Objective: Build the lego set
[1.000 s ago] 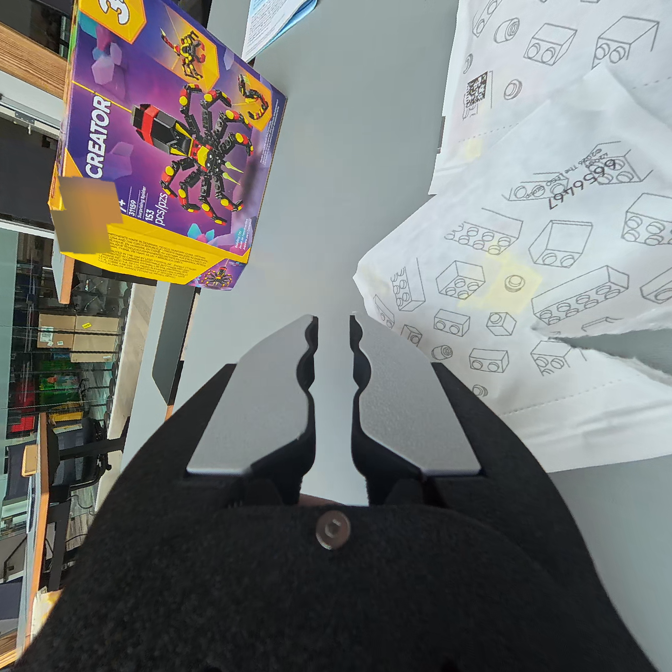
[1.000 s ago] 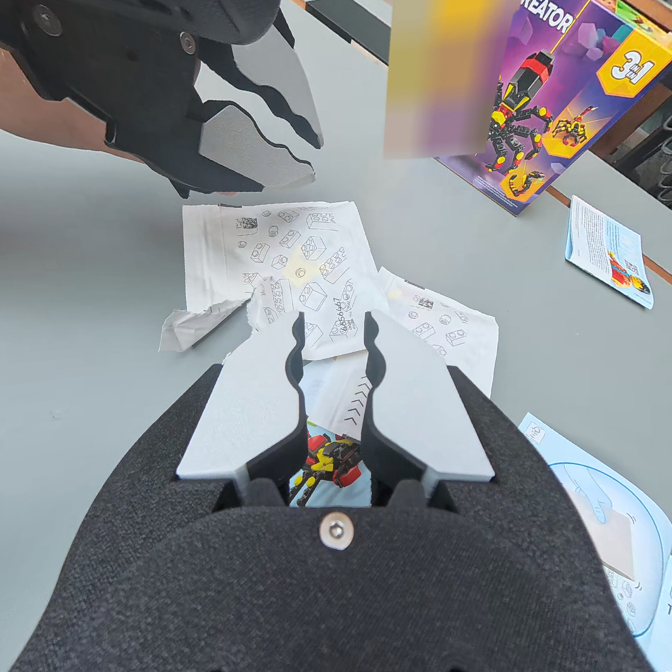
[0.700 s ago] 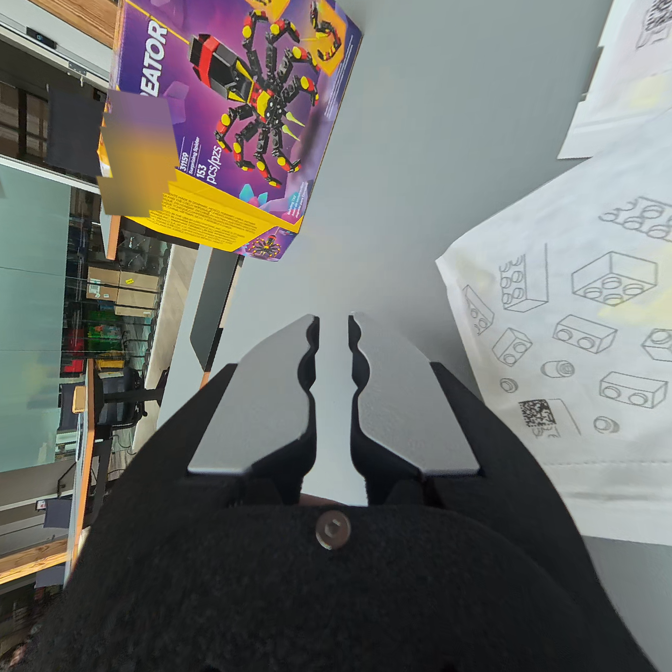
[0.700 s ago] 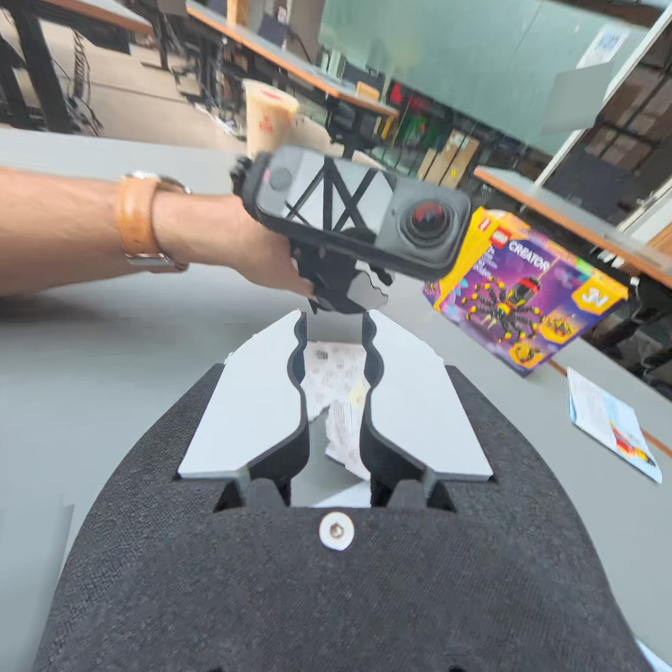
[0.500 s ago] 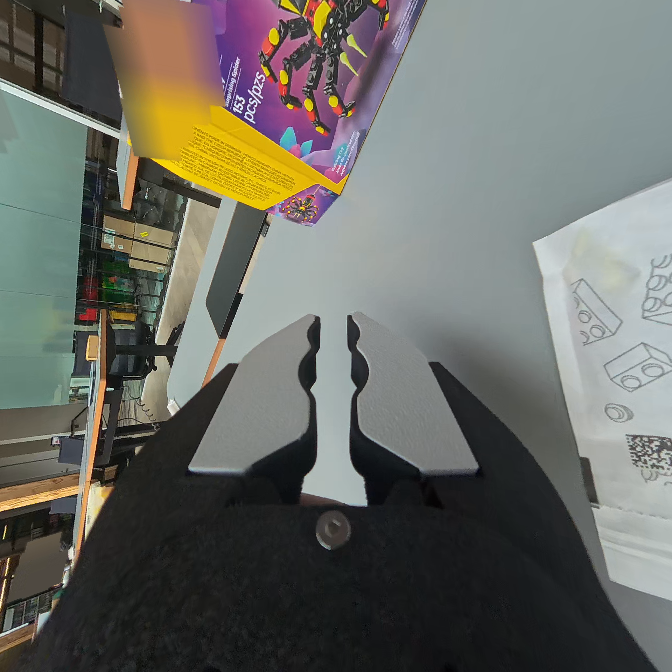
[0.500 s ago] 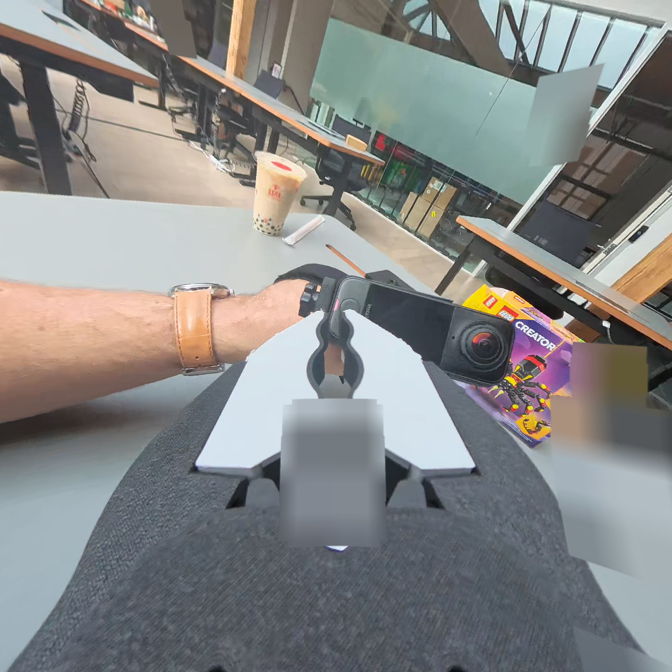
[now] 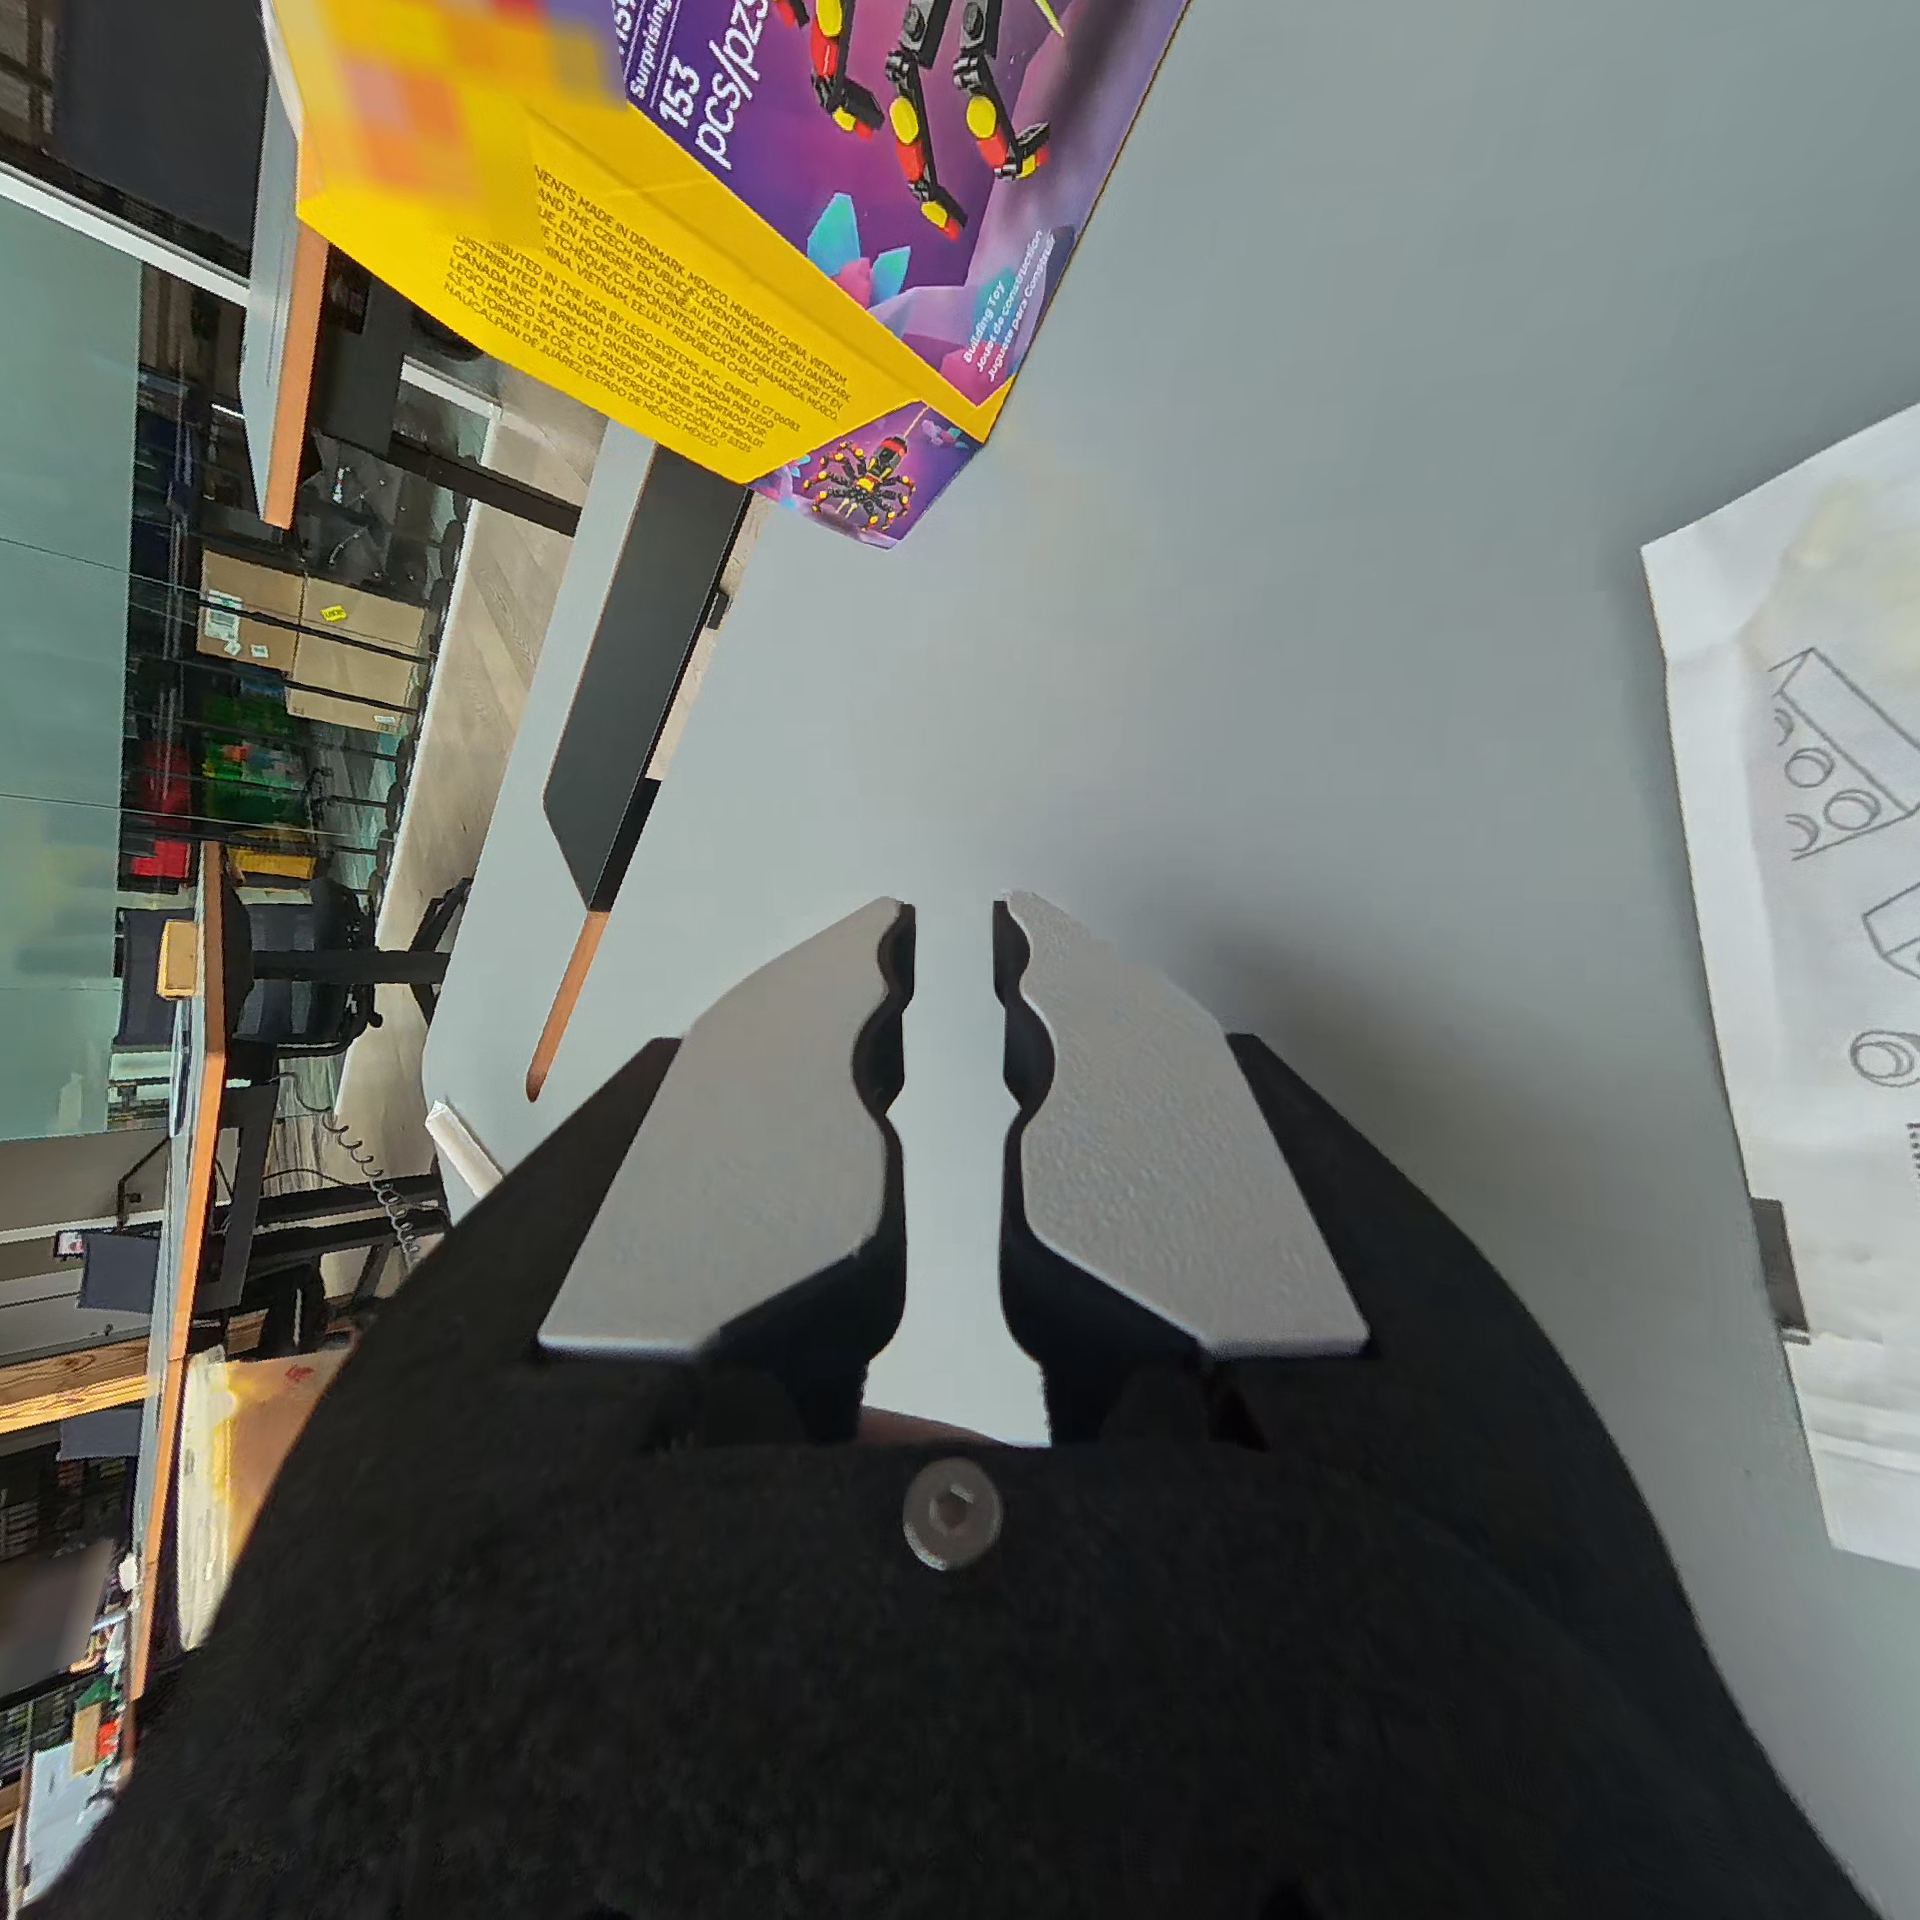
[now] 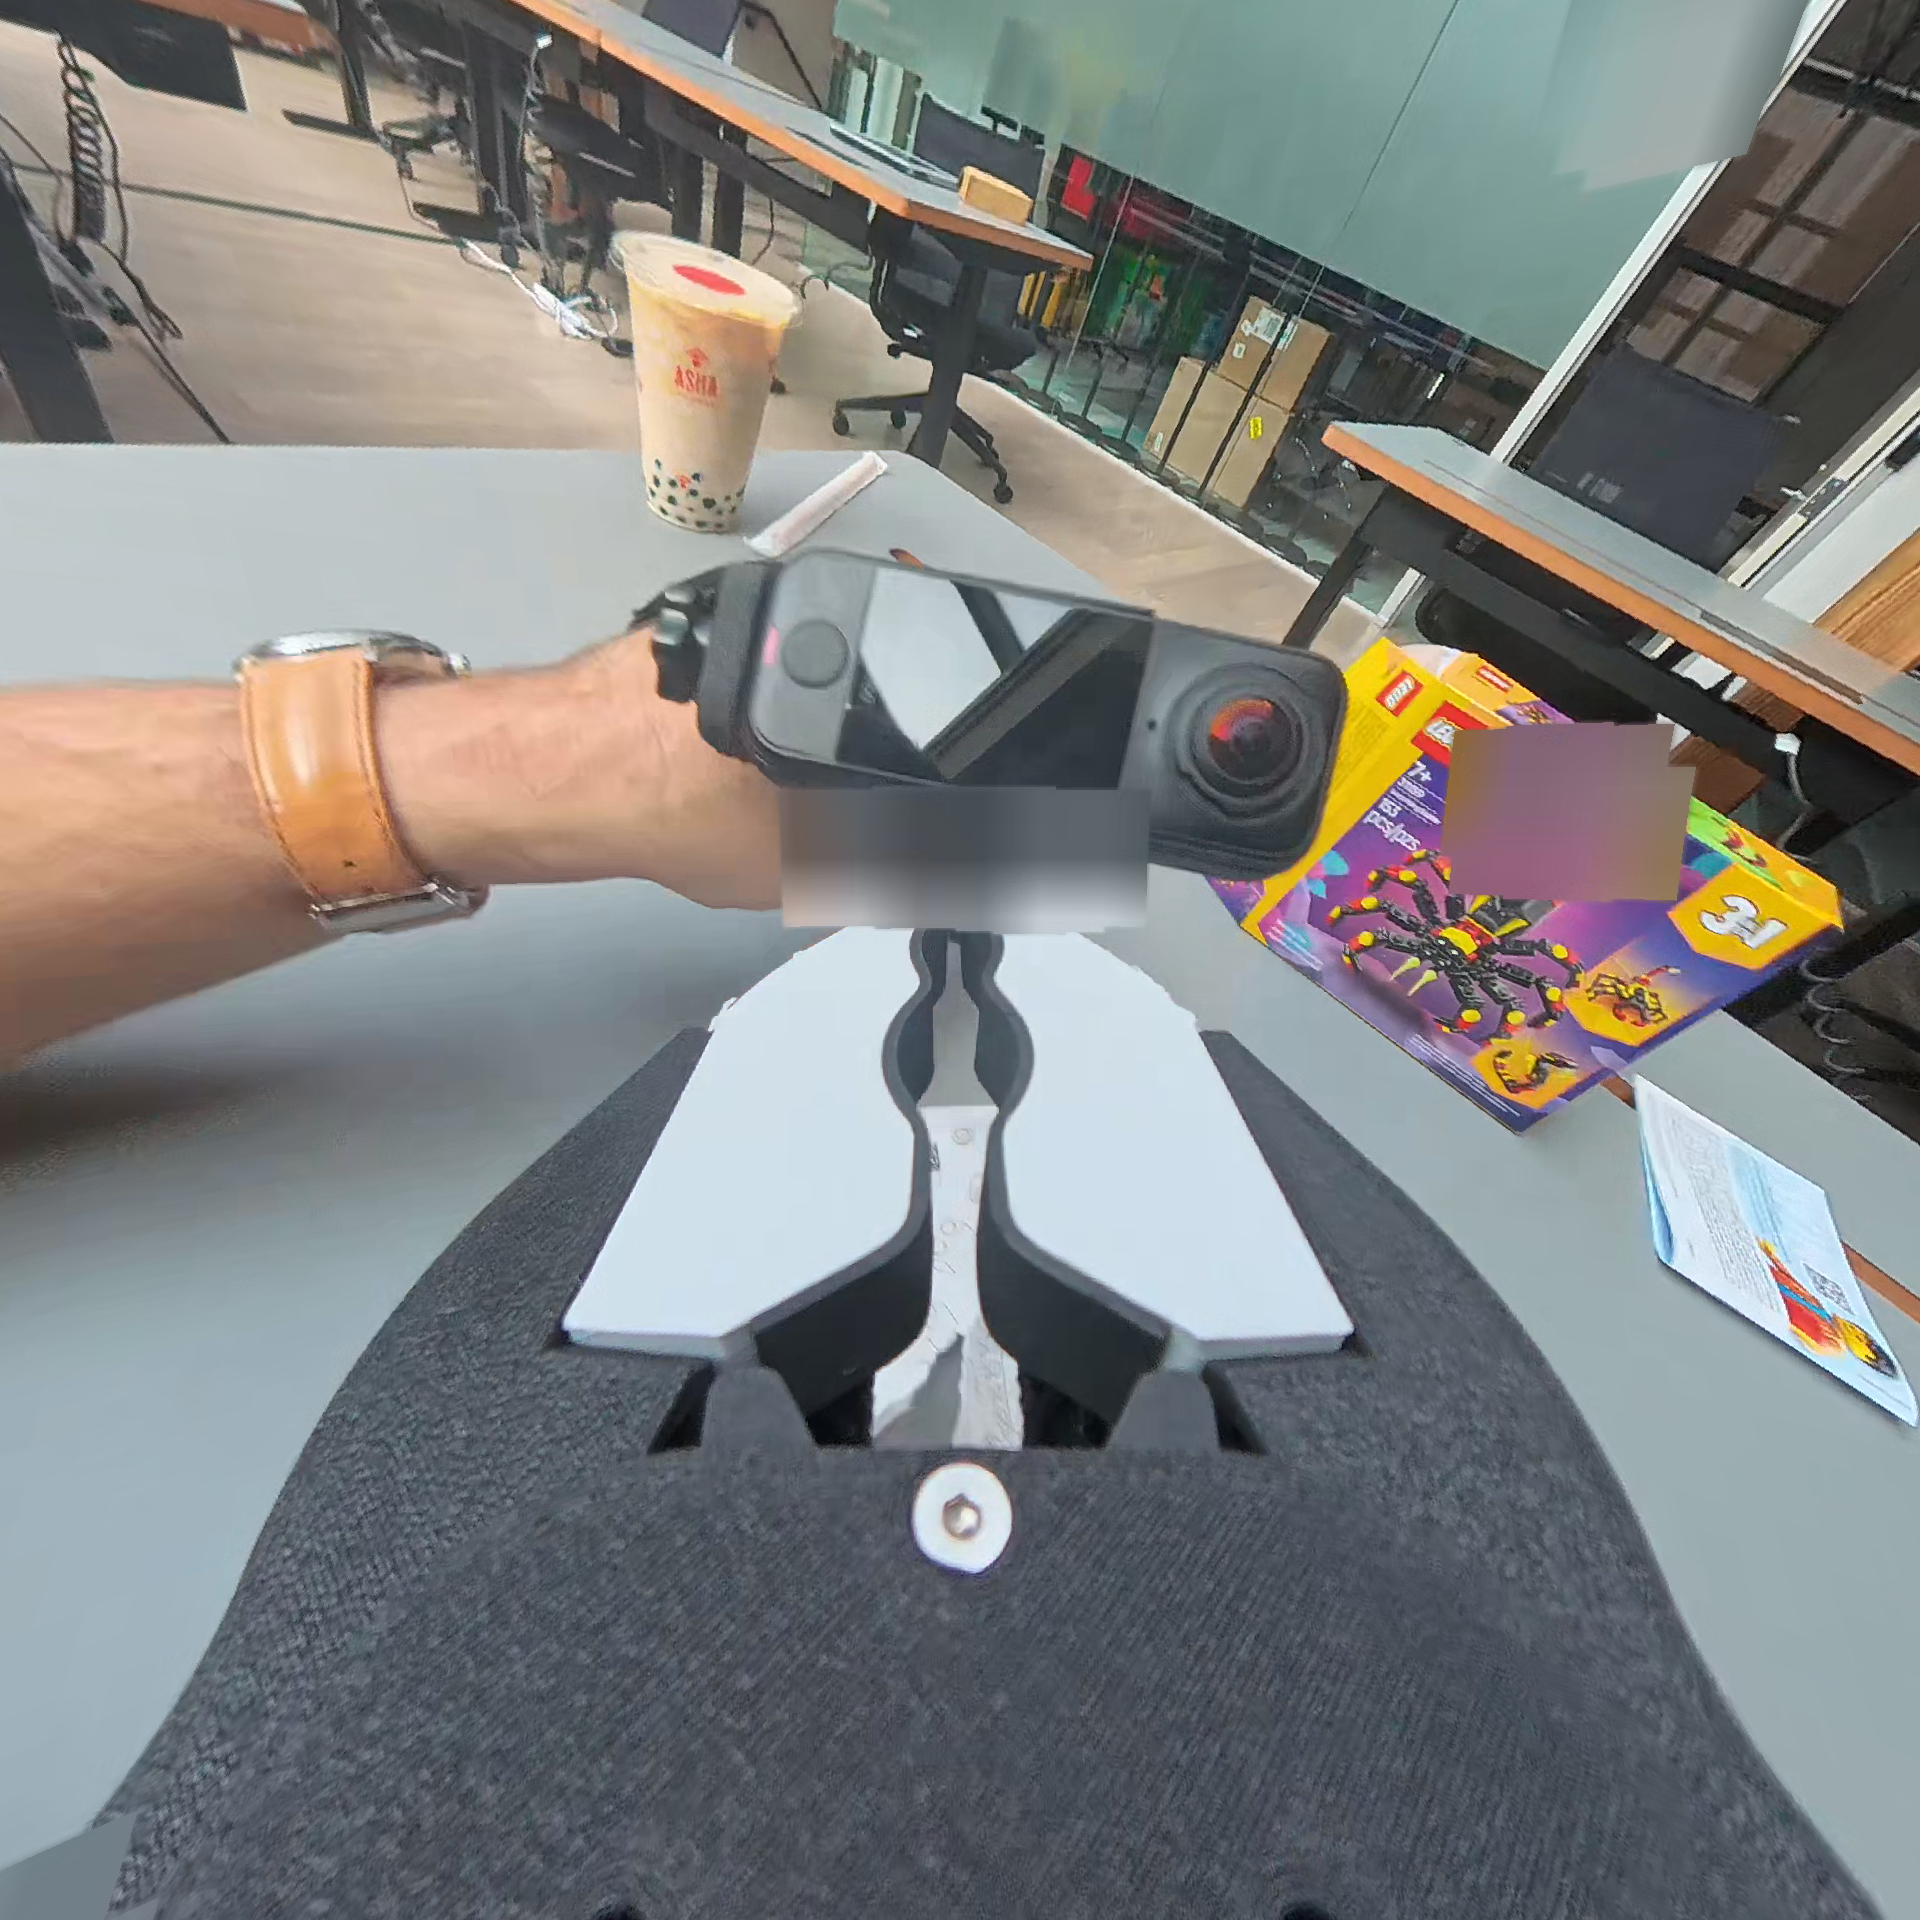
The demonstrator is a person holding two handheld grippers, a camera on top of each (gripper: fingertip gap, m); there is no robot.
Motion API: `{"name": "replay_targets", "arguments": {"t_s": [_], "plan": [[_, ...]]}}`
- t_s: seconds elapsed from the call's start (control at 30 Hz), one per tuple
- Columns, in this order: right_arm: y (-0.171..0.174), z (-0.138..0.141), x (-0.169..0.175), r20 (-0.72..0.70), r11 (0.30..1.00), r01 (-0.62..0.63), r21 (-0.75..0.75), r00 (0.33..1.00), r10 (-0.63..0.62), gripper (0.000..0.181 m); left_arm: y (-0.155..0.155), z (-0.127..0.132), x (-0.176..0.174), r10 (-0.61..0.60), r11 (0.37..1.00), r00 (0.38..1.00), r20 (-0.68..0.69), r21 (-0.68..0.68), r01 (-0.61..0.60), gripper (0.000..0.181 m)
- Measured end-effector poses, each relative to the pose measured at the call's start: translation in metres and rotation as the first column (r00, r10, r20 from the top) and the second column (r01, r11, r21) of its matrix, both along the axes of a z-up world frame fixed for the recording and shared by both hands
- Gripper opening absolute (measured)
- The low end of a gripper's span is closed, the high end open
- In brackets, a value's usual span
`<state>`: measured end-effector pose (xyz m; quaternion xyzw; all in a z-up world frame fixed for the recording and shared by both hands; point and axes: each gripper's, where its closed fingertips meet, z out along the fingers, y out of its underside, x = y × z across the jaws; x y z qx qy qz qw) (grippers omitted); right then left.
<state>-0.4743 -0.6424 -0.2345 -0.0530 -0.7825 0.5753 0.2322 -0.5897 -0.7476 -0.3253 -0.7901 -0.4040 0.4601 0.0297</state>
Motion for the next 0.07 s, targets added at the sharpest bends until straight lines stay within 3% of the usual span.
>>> {"name": "replay_targets", "arguments": {"t_s": [0.03,0.07], "plan": [[0.016,-0.004,-0.009,-0.011,0.999,0.034,0.030,0.999,-0.034,0.005,0.004,-0.001,0.005,-0.027,0.999,1.000,0.007,0.037,0.027,0.014],[0.039,-0.008,-0.021,-0.008,0.996,0.075,0.055,0.997,-0.075,0.010,0.010,0.000,0.010,-0.069,0.994,0.998,0.012,0.086,0.068,0.014]]}}
